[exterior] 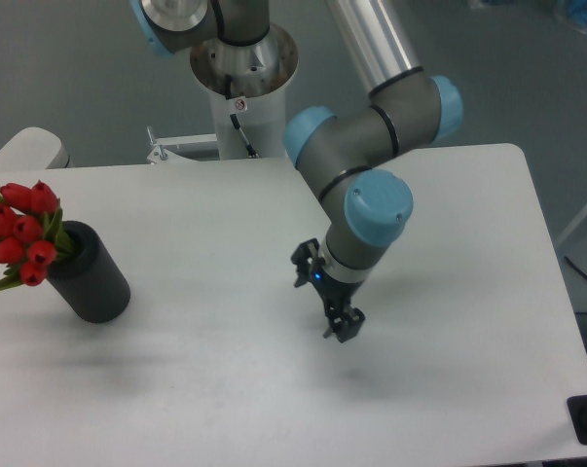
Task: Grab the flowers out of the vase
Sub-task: 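Move the open gripper toward the red tulips in the black vase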
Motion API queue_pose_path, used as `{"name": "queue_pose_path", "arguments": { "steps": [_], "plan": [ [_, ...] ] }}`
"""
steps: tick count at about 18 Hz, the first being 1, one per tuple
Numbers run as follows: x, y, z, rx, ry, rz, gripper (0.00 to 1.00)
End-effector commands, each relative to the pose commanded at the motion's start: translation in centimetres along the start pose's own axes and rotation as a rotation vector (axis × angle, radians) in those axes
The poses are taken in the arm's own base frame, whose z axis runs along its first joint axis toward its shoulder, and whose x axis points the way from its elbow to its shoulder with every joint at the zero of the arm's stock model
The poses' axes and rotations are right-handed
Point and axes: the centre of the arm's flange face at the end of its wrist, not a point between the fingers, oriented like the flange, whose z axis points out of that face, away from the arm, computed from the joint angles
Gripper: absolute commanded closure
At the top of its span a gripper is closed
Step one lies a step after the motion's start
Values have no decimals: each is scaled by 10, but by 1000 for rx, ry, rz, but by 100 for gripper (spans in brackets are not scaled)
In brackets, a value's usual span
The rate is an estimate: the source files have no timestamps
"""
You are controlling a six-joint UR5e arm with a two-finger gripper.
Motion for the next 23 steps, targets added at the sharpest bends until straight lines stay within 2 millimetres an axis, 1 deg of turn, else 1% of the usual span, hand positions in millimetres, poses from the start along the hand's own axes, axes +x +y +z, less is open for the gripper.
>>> {"name": "queue_pose_path", "arguments": {
  "steps": [3,5,6,7,10,11,13,15,18,20,23],
  "plan": [
    [20,-9,6,101,23,-8,0],
    [37,-20,-1,179,21,-7,0],
    [42,-23,-3,202,22,-6,0],
    [70,-42,-9,289,22,11,0],
    [84,-49,-17,299,15,21,0],
    [90,-56,-22,300,11,30,0],
    [105,-82,-26,312,18,32,0],
    [115,-95,-35,331,11,20,0],
    [134,-120,-34,392,34,56,0],
    [142,-128,-28,418,54,65,0],
    [147,-134,-23,412,77,16,0]
  ]
}}
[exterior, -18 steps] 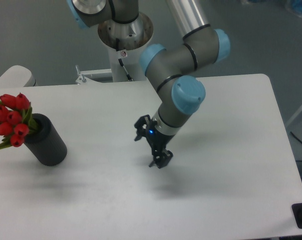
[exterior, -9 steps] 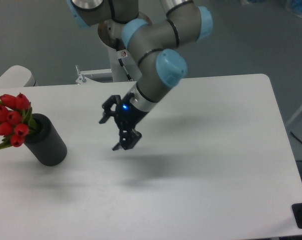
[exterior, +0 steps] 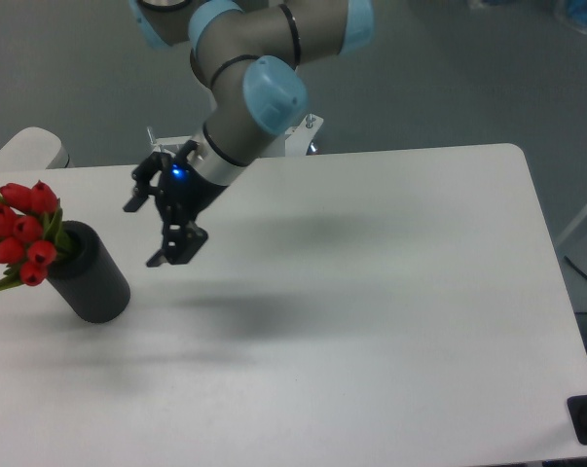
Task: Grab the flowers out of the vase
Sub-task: 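Move the open gripper toward the red tulips in the black vase, then close the gripper around the tulip stems above the vase rim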
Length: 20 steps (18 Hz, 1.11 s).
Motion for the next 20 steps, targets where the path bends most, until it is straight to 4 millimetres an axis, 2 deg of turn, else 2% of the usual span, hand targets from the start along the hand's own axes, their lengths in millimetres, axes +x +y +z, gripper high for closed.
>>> {"name": "queue_pose_path", "arguments": {
  "steps": [3,5,8,10,14,20],
  "plan": [
    [2,-5,6,2,4,-33,0],
    [3,-18,17,6,-3,-43,0],
    [-1,-19,33,3,20,-48,0],
    [5,-29,51,-2,54,-37,0],
    [11,-33,65,-3,81,-33,0],
    [6,-37,80,168,165,-73,0]
  ]
}}
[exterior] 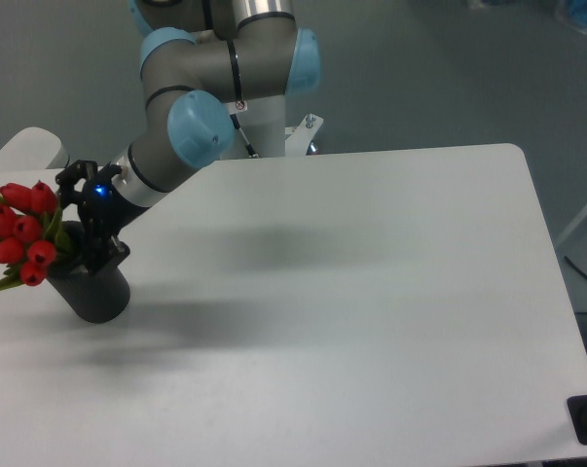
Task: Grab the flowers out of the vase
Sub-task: 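Close the gripper around the tulip stems above the vase rim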
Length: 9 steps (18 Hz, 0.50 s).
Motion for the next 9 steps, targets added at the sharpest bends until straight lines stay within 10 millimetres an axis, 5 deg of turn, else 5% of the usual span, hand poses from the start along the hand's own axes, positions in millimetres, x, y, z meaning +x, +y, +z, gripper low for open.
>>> {"name": "queue_pose_path", "arguments": {
  "steps": [9],
  "plan": [
    [-2,10,6,-4,11,-7,0]
  ]
}}
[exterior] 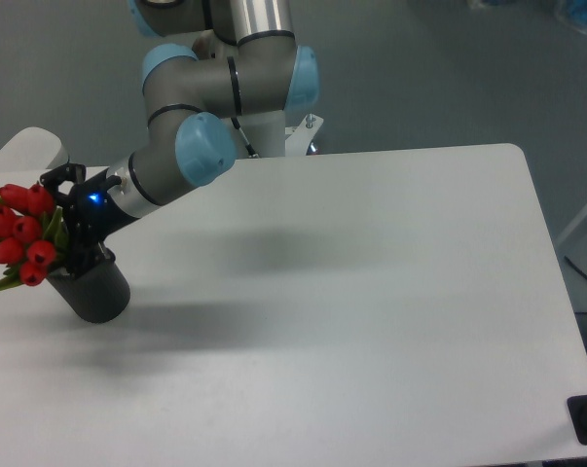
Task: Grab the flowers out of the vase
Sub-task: 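Close the gripper around the tulip stems above the vase rim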
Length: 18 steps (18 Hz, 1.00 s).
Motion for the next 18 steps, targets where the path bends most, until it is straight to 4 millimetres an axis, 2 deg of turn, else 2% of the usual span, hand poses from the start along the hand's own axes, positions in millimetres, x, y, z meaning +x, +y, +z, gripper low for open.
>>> {"name": "queue_pose_path", "arguments": {
  "steps": [4,5,8,10,15,18],
  "plan": [
    [0,0,0,6,1,-9,1],
    [0,0,1,6,2,-11,10],
    [1,0,0,6,1,-11,49],
    [3,-2,-2,7,-2,-6,68],
    [6,-9,-9,12,-16,-21,90],
    [6,-10,-14,17,-24,-26,91]
  ]
}}
